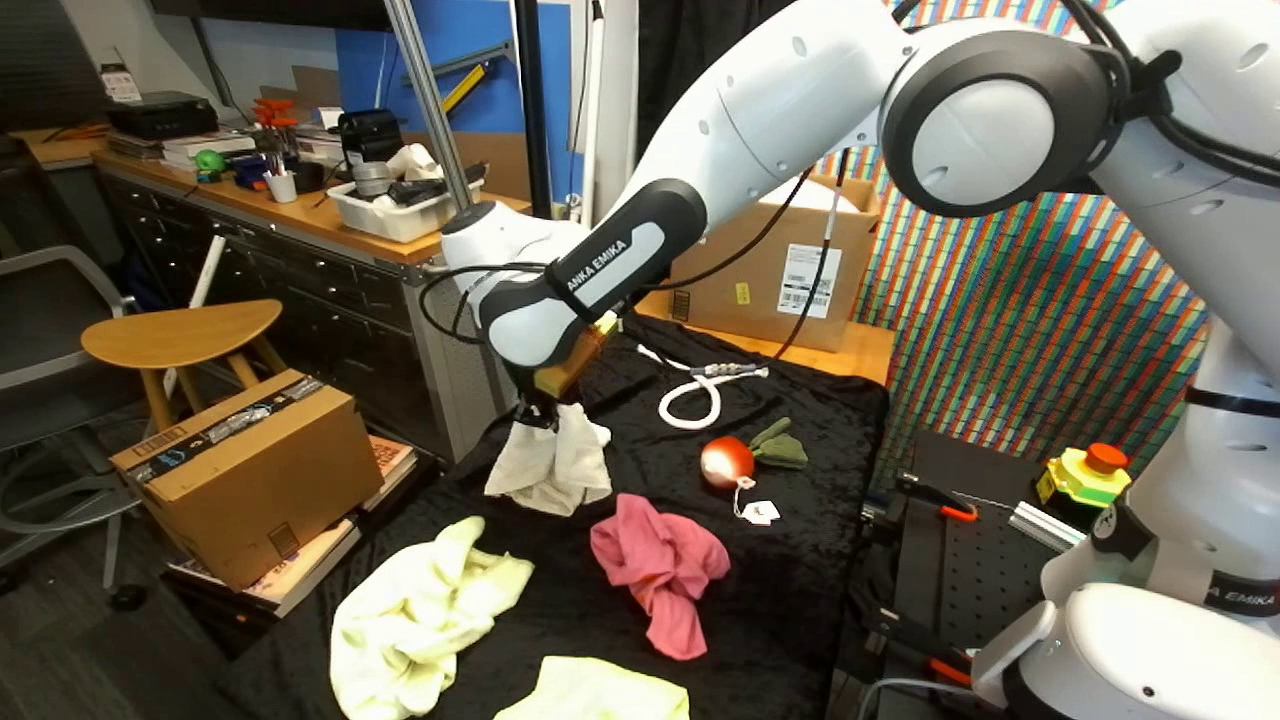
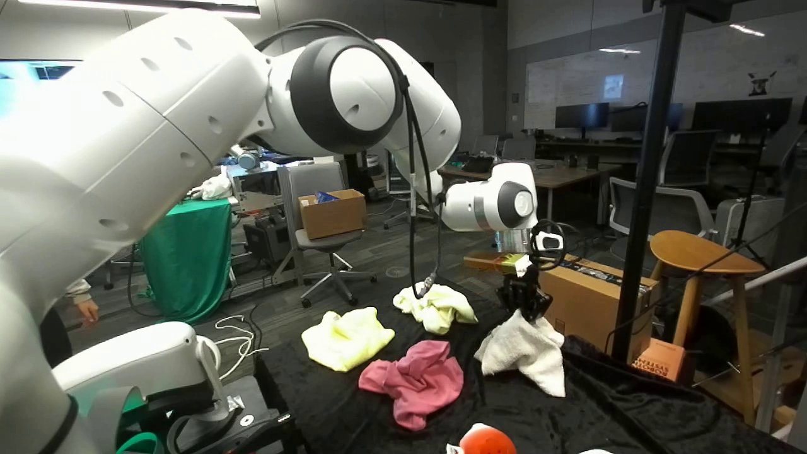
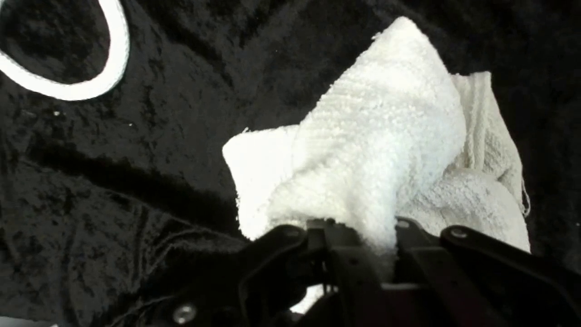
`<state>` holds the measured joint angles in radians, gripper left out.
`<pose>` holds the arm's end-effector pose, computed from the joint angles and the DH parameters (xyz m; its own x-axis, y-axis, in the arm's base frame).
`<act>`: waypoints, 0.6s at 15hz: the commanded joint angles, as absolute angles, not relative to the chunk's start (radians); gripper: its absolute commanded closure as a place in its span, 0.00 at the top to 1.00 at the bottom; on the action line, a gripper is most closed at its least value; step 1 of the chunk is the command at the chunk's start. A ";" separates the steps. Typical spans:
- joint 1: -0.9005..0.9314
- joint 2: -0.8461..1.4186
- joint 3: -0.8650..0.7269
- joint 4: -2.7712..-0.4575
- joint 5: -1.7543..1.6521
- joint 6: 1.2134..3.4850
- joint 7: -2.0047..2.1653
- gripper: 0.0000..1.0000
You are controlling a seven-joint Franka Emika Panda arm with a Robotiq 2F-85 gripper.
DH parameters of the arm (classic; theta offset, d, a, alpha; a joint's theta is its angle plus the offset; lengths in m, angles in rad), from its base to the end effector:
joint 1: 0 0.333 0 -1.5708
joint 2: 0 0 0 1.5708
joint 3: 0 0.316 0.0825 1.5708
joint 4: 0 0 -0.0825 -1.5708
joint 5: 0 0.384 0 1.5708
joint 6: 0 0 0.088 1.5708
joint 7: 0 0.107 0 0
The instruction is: Pick up the clothes and fruit plush toy and put them in one place
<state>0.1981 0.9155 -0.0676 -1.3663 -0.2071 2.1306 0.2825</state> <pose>0.7114 0.0937 0.1553 0.9949 -0.0183 -0.0992 0.0067 -0.9694 0.2455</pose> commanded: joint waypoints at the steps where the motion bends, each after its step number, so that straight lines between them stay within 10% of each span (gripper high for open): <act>1: 0.152 0.770 -0.058 -1.497 -0.183 2.158 0.230 0.08; 9: 0.057 0.504 -0.117 -1.754 -0.137 2.209 0.348 0.08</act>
<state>0.0834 0.6194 -0.0982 -1.6193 -0.1719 2.1636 0.2866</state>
